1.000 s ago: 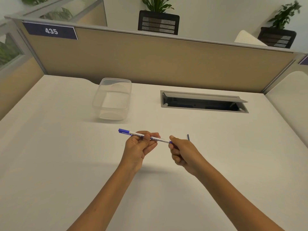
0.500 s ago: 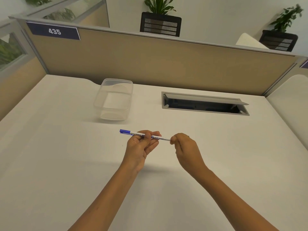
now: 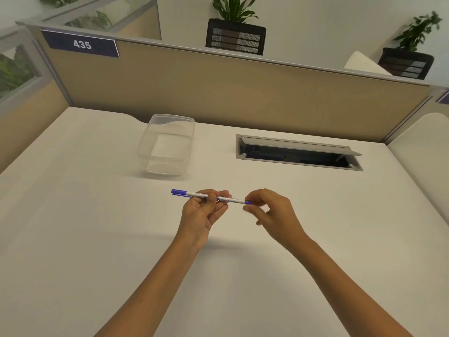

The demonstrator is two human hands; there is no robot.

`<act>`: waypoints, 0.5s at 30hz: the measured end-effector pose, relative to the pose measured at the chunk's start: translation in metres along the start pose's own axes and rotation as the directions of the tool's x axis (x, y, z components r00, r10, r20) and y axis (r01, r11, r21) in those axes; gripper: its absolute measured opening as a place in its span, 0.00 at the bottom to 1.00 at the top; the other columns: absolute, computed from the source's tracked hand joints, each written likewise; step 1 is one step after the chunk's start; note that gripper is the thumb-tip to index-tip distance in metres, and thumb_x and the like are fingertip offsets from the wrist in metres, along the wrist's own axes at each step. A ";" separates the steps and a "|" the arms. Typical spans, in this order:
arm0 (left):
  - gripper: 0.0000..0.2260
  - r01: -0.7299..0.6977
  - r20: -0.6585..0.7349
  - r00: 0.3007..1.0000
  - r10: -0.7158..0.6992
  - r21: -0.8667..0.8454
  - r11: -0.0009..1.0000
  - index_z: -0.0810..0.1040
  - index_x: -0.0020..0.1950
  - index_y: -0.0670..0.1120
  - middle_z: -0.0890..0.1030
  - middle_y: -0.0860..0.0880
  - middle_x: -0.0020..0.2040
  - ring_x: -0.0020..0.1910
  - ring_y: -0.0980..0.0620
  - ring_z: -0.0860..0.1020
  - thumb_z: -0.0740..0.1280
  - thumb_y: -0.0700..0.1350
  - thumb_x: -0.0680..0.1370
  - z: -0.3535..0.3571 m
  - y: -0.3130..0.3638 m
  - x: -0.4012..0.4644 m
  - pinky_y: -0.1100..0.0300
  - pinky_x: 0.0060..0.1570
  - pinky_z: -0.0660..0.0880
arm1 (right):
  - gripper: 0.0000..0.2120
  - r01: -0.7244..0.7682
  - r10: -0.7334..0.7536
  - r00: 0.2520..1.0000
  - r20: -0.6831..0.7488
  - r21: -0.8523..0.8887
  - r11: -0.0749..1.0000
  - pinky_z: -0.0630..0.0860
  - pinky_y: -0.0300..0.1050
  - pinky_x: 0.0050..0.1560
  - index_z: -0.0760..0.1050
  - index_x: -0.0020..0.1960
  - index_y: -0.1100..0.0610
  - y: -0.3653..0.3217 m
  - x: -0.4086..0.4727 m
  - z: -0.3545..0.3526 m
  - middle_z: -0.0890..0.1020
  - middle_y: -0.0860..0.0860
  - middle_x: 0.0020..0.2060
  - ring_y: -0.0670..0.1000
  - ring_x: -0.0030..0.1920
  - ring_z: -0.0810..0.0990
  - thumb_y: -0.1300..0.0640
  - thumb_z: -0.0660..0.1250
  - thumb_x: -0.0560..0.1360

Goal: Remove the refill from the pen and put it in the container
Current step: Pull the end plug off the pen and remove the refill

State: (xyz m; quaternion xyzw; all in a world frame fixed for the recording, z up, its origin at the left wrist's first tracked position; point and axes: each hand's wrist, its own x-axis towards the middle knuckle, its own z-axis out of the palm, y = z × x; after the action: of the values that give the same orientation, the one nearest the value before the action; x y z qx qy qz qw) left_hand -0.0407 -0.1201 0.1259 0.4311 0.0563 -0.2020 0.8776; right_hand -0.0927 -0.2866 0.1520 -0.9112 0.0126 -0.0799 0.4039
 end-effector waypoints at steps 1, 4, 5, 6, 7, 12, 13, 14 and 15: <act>0.06 0.004 0.000 1.000 -0.004 -0.007 1.000 0.75 0.45 0.41 0.86 0.46 0.41 0.46 0.48 0.84 0.59 0.37 0.79 0.000 0.000 0.000 0.60 0.44 0.80 | 0.03 0.030 -0.030 0.999 -0.011 -0.027 0.999 0.80 0.45 0.30 0.78 0.47 0.57 0.000 0.001 0.000 0.80 0.49 0.40 0.48 0.40 0.79 0.61 0.69 0.73; 0.06 0.007 -0.004 1.000 -0.007 -0.033 0.999 0.76 0.45 0.40 0.86 0.46 0.42 0.46 0.48 0.84 0.59 0.37 0.78 0.001 0.000 0.001 0.59 0.44 0.81 | 0.05 -0.027 0.027 1.000 0.009 -0.021 0.999 0.80 0.45 0.31 0.77 0.45 0.57 -0.002 0.005 0.000 0.79 0.51 0.37 0.52 0.37 0.78 0.60 0.63 0.77; 0.07 0.006 -0.003 1.000 -0.006 -0.041 0.999 0.76 0.45 0.40 0.86 0.46 0.42 0.46 0.49 0.84 0.59 0.37 0.78 0.001 0.001 0.001 0.59 0.44 0.81 | 0.08 -0.065 0.065 0.998 0.017 0.003 0.998 0.79 0.46 0.31 0.77 0.43 0.57 -0.002 0.005 0.001 0.78 0.51 0.34 0.51 0.34 0.77 0.58 0.61 0.78; 0.07 0.003 0.001 1.000 -0.003 -0.045 0.999 0.76 0.45 0.40 0.86 0.46 0.42 0.46 0.49 0.84 0.59 0.37 0.78 0.002 0.001 0.001 0.59 0.43 0.81 | 0.11 -0.106 0.105 0.994 0.011 0.038 0.994 0.78 0.48 0.31 0.76 0.40 0.56 -0.003 0.005 0.004 0.77 0.51 0.31 0.51 0.31 0.75 0.55 0.60 0.79; 0.06 0.001 0.007 1.000 -0.001 -0.045 0.999 0.75 0.45 0.40 0.86 0.46 0.42 0.46 0.49 0.84 0.59 0.37 0.78 0.002 0.002 0.000 0.59 0.43 0.80 | 0.15 -0.153 0.154 0.988 -0.006 0.074 0.985 0.75 0.49 0.31 0.75 0.36 0.55 -0.004 0.005 0.006 0.75 0.51 0.28 0.50 0.29 0.73 0.52 0.59 0.79; 0.06 -0.012 0.003 1.000 0.012 -0.038 0.999 0.75 0.45 0.41 0.86 0.46 0.42 0.46 0.49 0.84 0.59 0.37 0.78 0.000 0.004 0.001 0.60 0.44 0.80 | 0.20 -0.307 0.307 0.951 0.031 0.182 0.934 0.75 0.43 0.29 0.77 0.37 0.58 -0.007 0.008 0.002 0.78 0.53 0.30 0.49 0.29 0.75 0.43 0.60 0.76; 0.06 -0.013 0.000 1.000 0.013 -0.036 0.999 0.75 0.45 0.41 0.86 0.47 0.42 0.46 0.49 0.84 0.59 0.37 0.78 -0.001 0.004 0.001 0.60 0.44 0.80 | 0.15 -0.249 0.246 0.969 0.041 0.175 0.953 0.77 0.42 0.29 0.78 0.42 0.57 -0.006 0.008 -0.001 0.79 0.52 0.34 0.48 0.32 0.77 0.46 0.65 0.74; 0.06 -0.013 -0.004 1.000 0.013 -0.032 0.999 0.75 0.45 0.41 0.86 0.47 0.42 0.46 0.49 0.84 0.59 0.38 0.78 -0.002 0.004 0.001 0.59 0.44 0.80 | 0.09 -0.169 0.164 0.985 0.046 0.140 0.976 0.79 0.41 0.31 0.77 0.46 0.56 -0.004 0.009 -0.003 0.80 0.50 0.37 0.48 0.35 0.78 0.50 0.69 0.73; 0.06 -0.009 -0.006 1.000 0.009 -0.027 1.000 0.75 0.45 0.41 0.86 0.47 0.42 0.46 0.49 0.84 0.59 0.38 0.78 -0.003 0.004 0.001 0.59 0.45 0.80 | 0.08 -0.098 0.093 0.994 0.053 0.102 0.990 0.80 0.40 0.32 0.77 0.48 0.54 -0.002 0.009 -0.004 0.81 0.48 0.40 0.48 0.39 0.79 0.54 0.72 0.71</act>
State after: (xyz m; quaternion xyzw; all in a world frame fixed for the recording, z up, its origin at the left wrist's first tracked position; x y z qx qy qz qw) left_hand -0.0384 -0.1157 0.1265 0.4200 0.0597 -0.1957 0.8841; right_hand -0.0850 -0.2893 0.1576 -0.8888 0.0421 -0.0393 0.4547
